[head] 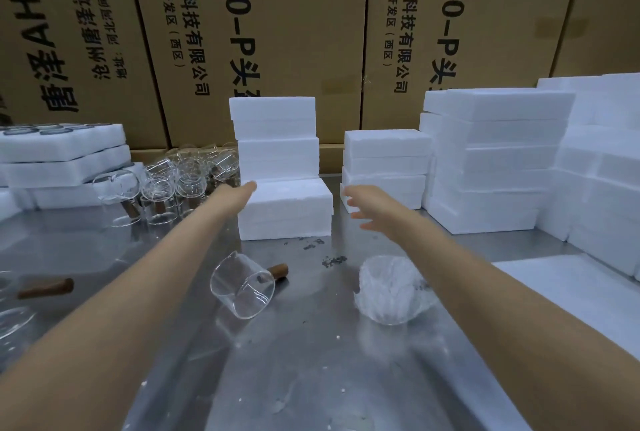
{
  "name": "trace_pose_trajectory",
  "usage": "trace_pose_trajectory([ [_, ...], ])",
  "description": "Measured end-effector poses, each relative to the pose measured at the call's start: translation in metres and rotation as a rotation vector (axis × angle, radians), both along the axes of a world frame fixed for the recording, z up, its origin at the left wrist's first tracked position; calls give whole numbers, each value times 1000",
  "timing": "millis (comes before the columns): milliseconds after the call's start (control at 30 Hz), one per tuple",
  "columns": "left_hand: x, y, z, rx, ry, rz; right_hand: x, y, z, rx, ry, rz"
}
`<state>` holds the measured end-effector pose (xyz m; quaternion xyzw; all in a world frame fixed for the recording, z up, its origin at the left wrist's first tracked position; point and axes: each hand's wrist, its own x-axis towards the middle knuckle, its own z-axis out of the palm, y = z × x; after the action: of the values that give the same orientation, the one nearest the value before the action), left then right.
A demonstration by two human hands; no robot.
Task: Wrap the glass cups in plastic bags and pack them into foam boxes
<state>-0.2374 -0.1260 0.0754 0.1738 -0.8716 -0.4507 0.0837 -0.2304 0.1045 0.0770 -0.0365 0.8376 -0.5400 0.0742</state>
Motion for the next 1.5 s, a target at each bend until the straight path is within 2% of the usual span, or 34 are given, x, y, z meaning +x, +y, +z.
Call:
trace_pose_trajectory([
  [100, -3, 1, -7, 144, 3, -14, -9, -16, -8, 4, -37, 29],
  [200, -4, 2, -10, 177, -3, -58, -14, -23, -13, 49, -23, 42],
  [400, 0, 1, -12, 43, -42, -104, -13, -5, -18, -1, -22, -28],
  [567, 14, 20, -1, -179, -136, -169, -6, 22, -23, 0, -40, -83],
  [733, 19, 46, 5, -238, -158, -254, 1, 54, -24, 24, -48, -113],
  [1000, 28, 70, 11, -338, -189, -270, -3, 61, -23, -131, -57, -72],
  [1067, 31, 73, 14, -408, -150, -266, -4, 62, -18, -186, -8, -110],
  [1133, 36, 78, 18, -383, -28, -267, -3, 67, -10, -321, 37, -158],
  [1267, 59, 102, 19, -30, 243, -304, 8, 95, -3, -548, 95, -345],
  [1333, 74, 119, 4, 51, 341, -387, 17, 112, -6, -585, 145, -453],
  [1400, 90, 136, -15, 34, 376, -493, 29, 128, -14, -590, 188, -564],
  [1500, 104, 148, -39, -56, 334, -596, 46, 148, -34, -561, 243, -679],
])
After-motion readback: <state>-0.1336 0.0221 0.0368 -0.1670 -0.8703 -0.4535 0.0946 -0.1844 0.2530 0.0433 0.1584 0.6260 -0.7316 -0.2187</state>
